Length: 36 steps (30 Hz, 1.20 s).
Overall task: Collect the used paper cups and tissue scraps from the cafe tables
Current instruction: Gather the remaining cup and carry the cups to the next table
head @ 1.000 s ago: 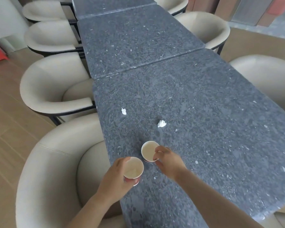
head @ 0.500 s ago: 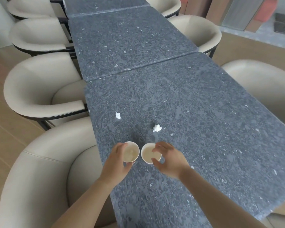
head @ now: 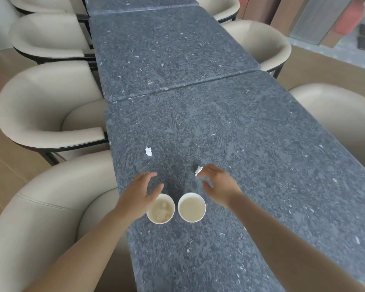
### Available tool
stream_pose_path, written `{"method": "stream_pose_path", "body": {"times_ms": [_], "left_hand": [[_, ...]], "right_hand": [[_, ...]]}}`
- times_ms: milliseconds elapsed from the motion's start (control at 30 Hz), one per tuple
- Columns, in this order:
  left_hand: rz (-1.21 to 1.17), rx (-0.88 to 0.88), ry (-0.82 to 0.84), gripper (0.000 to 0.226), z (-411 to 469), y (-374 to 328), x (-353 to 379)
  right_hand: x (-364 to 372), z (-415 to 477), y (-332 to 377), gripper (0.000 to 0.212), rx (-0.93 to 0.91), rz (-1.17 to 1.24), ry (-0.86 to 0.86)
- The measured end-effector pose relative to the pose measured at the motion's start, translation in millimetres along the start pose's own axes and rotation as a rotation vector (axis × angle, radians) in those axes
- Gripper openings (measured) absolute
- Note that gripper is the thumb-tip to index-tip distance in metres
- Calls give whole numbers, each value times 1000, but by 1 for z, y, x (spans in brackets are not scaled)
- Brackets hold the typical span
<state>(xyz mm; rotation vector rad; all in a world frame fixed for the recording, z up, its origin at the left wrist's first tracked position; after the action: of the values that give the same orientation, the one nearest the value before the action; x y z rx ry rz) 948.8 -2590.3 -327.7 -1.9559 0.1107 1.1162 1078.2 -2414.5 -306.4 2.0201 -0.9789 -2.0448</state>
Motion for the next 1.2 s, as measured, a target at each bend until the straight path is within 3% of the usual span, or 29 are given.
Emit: {"method": "stream_pose_path", "body": {"times_ms": [433,633,833,1000,1200], "left_hand": [[355,-45,70,43,117,12,11],[408,-84,45,41,139,40,16],[224,38,144,22,115,14,32],[-6,241,95,18,63,-46,14],[-20,284,144,19,-1,-76,8]], "right_hand": [[52,62,-41,40,74,-85,193],[65,60,-52,28,99,-19,154],[48,44,-39,21,96,144,49],[13,7,-6,21,87,262,-135],[-3,-43,31,23,98,312,-198]]}}
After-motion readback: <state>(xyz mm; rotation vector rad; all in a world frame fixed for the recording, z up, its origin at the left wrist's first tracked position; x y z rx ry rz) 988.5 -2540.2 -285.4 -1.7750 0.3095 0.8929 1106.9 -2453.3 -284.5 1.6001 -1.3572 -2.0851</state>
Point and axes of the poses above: each hand's wrist, its own z-axis towards the middle knuckle, its own x-axis out of the palm, y = z × x, the point moved 10 cm from there along z, towards the middle knuckle, and after that the axes turned 4 degrees about -x, right-handed, at the moved point
